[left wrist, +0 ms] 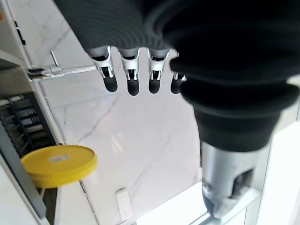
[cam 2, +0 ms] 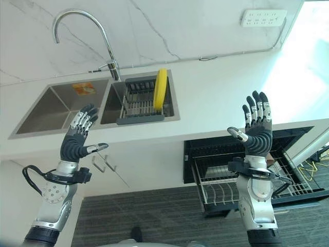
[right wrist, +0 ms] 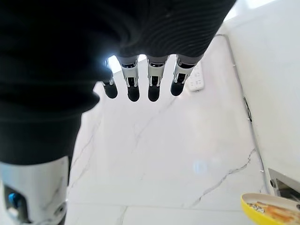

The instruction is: Place the dishes in the dishwasher.

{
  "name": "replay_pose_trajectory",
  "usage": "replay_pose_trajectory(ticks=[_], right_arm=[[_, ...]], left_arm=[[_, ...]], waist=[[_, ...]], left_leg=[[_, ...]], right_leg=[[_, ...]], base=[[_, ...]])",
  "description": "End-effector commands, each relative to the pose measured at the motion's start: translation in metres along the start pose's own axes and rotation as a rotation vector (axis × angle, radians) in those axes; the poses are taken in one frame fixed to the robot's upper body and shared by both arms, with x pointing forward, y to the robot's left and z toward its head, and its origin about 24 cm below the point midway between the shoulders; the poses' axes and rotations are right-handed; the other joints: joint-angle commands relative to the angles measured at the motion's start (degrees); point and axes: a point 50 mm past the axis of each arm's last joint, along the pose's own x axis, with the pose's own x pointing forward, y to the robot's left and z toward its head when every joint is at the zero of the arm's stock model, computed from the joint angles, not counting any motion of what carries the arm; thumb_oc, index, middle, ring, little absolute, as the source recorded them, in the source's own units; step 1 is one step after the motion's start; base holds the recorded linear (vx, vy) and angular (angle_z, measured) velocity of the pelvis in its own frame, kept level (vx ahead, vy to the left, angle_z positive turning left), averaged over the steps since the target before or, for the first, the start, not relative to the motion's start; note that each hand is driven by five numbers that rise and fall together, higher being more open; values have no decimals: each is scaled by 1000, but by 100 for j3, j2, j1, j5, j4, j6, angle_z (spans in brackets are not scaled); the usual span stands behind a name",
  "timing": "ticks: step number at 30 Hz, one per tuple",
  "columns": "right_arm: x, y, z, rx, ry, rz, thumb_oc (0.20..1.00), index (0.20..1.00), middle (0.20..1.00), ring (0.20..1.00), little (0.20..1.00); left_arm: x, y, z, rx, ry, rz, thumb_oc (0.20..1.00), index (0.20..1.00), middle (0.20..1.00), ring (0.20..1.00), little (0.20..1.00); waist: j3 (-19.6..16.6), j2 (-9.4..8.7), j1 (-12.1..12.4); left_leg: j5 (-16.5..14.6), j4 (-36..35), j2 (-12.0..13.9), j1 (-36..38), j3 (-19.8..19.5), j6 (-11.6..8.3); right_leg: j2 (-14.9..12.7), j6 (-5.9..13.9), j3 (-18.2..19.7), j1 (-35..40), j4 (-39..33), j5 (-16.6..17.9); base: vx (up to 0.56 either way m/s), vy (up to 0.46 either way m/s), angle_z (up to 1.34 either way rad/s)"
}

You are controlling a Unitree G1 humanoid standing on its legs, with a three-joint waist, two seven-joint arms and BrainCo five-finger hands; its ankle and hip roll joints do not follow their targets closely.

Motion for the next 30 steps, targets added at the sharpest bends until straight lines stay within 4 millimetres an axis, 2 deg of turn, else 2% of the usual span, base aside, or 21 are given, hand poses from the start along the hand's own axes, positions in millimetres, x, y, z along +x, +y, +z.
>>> replay_pose_trajectory(ticks=[1,2,3,7,8,9,10,12,14,15,16,17,18,20,23,24,25,27,28,30], right_arm=[[15,6,24,28,-126,43,1000,1000,1000,1000,1000],[16,7,24,36,-128,37,1000,1000,1000,1000,1000],[17,10,23,52,-129,20,1000,1000,1000,1000,1000],[15,8,20,43,-119,-17,1000,1000,1000,1000,1000],[13,7,19,42,-120,-22,1000,1000,1000,1000,1000],[10,7,18,46,-118,-22,1000,1000,1000,1000,1000],[9,8,17,54,-112,-11,1000,1000,1000,1000,1000],[8,8,17,56,-115,-9,1000,1000,1000,1000,1000],[8,6,18,56,-127,-11,1000,1000,1000,1000,1000],[10,6,17,66,-131,-2,1000,1000,1000,1000,1000],[12,6,16,74,-130,8,1000,1000,1000,1000,1000],[12,6,16,74,-130,8,1000,1000,1000,1000,1000],[15,10,16,76,-128,32,1000,1000,1000,1000,1000],[16,11,16,76,-122,42,1000,1000,1000,1000,1000],[18,8,18,63,-120,38,1000,1000,1000,1000,1000],[16,6,18,51,-121,37,1000,1000,1000,1000,1000],[16,4,19,45,-119,41,1000,1000,1000,1000,1000],[15,3,20,33,-112,61,1000,1000,1000,1000,1000],[14,3,21,17,-116,75,1000,1000,1000,1000,1000],[11,4,21,6,-118,88,1000,1000,1000,1000,1000]], left_arm=[[9,15,23,62,-117,2,1000,1000,1000,1000,1000],[10,15,24,67,-118,3,1000,1000,1000,1000,1000],[13,13,24,81,-118,-5,1000,1000,1000,1000,1000],[16,12,25,74,-107,-46,1000,1000,1000,1000,1000],[16,12,25,76,-105,-56,1000,1000,1000,1000,1000],[15,12,25,88,-98,-66,1000,1000,1000,1000,1000],[15,13,25,103,-91,-58,1000,1000,1000,1000,1000],[16,14,27,104,-92,-52,1000,1000,1000,1000,1000],[18,15,28,105,-97,-46,1000,1000,1000,1000,1000],[17,16,27,112,-94,-32,1000,1000,1000,1000,1000],[15,18,28,116,-95,-22,1000,1000,1000,1000,1000],[15,18,28,116,-95,-22,1000,1000,1000,1000,1000],[11,19,30,125,-100,-5,1000,1000,1000,1000,1000],[9,19,30,128,-99,17,1000,1000,1000,1000,1000],[7,22,32,113,-109,43,1000,1000,1000,1000,1000],[6,21,31,109,-109,43,1000,1000,1000,1000,1000],[5,21,30,105,-107,47,1000,1000,1000,1000,1000],[4,21,30,99,-110,59,1000,1000,1000,1000,1000],[1,23,31,93,-114,71,1000,1000,1000,1000,1000],[-4,25,29,87,-106,94,1000,1000,1000,1000,1000]], waist=[[-122,41,126],[-117,20,145],[-121,-29,179],[-123,-70,215],[-115,-73,228],[-79,-62,253],[-48,-55,269],[-21,-87,198],[-13,-142,182],[15,-211,127],[41,-230,113],[41,-230,113],[66,-232,189],[29,-259,241],[-27,-303,182],[-13,-328,141],[-5,-359,128],[34,-423,146],[56,-465,159],[114,-452,246]], left_leg=[[-668,404,213,105,-132,-248],[-735,457,142,96,-140,-187],[-890,613,1,44,-93,-27],[-1090,858,-200,-60,-87,268],[-1107,852,-221,-49,-53,315],[-1154,786,-250,40,95,402],[-1176,742,-256,115,168,419],[-1177,682,-321,194,111,407],[-1225,709,-375,235,82,355],[-1346,705,-407,354,165,311],[-1421,677,-404,449,225,307],[-1421,677,-404,449,225,307],[-1473,731,-322,479,331,304],[-1492,822,-255,449,372,285],[-1542,1065,-77,456,309,202],[-1662,1415,17,395,194,147],[-1707,1658,45,317,132,111],[-1614,2398,94,74,-41,34],[-1464,2830,77,-125,-147,9],[-1358,3107,-39,-403,-522,17]], right_leg=[[299,-11,-228,-339,-74,230],[216,46,-212,-364,-69,278],[104,121,-117,-386,-13,279],[148,43,145,-512,622,195],[146,25,87,-591,875,268],[160,-9,-165,-820,1411,398],[139,-51,-358,-939,1577,456],[325,-119,-182,-1082,1349,427],[215,-129,-326,-1049,751,468],[11,8,-401,-1198,406,930],[-68,87,-441,-1297,302,1145],[-68,87,-441,-1297,302,1145],[-63,64,-646,-1282,233,1023],[-3,40,-761,-1138,96,928],[299,-84,-488,-1009,66,676],[476,-207,-301,-921,151,501],[538,-277,-248,-884,180,454],[619,-426,-231,-803,215,385],[648,-527,-195,-792,233,370],[723,-579,-72,-734,292,321]], base=[[51,223,-4],[60,329,-14],[51,293,-29],[49,237,-12],[36,271,14],[46,232,8],[69,172,-17],[93,13,-50],[138,-112,-22],[192,-202,7],[148,-161,-5],[176,-185,-17],[160,-196,-16],[165,-239,-34],[189,-233,1],[217,-247,22],[173,-225,28],[116,-183,6],[150,-158,-27],[188,-40,-32]])
